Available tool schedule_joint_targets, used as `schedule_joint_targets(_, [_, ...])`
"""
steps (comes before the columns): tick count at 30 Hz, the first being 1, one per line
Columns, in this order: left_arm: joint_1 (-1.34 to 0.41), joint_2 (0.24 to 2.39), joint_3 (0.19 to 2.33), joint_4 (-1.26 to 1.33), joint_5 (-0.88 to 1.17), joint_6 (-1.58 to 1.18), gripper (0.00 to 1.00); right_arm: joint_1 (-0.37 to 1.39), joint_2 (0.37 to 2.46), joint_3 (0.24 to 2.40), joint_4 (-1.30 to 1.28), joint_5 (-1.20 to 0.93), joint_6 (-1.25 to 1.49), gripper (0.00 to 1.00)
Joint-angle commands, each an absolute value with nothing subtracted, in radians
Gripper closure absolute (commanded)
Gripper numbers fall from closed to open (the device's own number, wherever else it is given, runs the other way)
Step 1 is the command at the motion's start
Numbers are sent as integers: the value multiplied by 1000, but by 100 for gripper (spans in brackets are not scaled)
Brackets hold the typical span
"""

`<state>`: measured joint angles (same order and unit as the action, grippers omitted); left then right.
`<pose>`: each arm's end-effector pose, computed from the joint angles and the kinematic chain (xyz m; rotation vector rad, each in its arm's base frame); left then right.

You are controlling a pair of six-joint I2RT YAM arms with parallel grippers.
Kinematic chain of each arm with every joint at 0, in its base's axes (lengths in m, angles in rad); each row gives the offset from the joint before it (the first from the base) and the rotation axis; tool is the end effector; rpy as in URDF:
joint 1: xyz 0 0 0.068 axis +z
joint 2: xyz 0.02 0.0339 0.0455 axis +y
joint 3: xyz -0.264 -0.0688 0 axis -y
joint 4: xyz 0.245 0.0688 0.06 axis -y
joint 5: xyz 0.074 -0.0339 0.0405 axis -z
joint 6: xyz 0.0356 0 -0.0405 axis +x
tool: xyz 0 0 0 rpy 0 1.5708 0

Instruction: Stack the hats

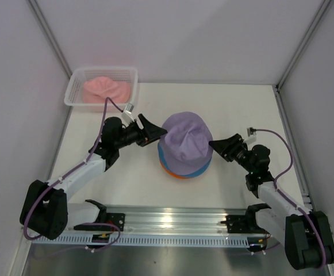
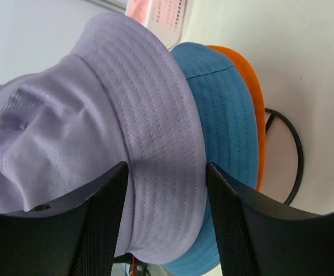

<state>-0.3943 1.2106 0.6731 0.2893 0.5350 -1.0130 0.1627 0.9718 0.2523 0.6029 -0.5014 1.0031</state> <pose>0.2419 -0.1203 0.2610 -0.2030 2.0388 -1.4276 0.1941 0.0492 0.2030 0.3601 1.8120 1.2672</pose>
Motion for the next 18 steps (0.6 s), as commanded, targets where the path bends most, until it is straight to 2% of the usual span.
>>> schedule_joint_targets(1, [-391,1209,669,324,548,-997,22,201,974,256,635,-473,970,40])
schedule_joint_targets(3, [-391,1209,667,322,548,-996,22,202,976,255,631,-462,971,45])
schedule_joint_targets(7, [-391,1218,670,324,554,-994,23,203,974,255,574,-436,934,49])
schedule_joint_targets(11, [-393,1223,672,328,560,-994,23,204,971,227,618,-434,962,60])
schedule_joint_targets(14, [-393,1227,673,315,558,-991,23,203,977,221,661,-439,971,79])
schedule_joint_targets(15, [-391,1229,676,302,554,-983,23,202,979,222,652,-437,968,100])
schedule_joint_targets(18, [-388,1224,701,226,522,-942,23,204,968,221,617,-413,962,100])
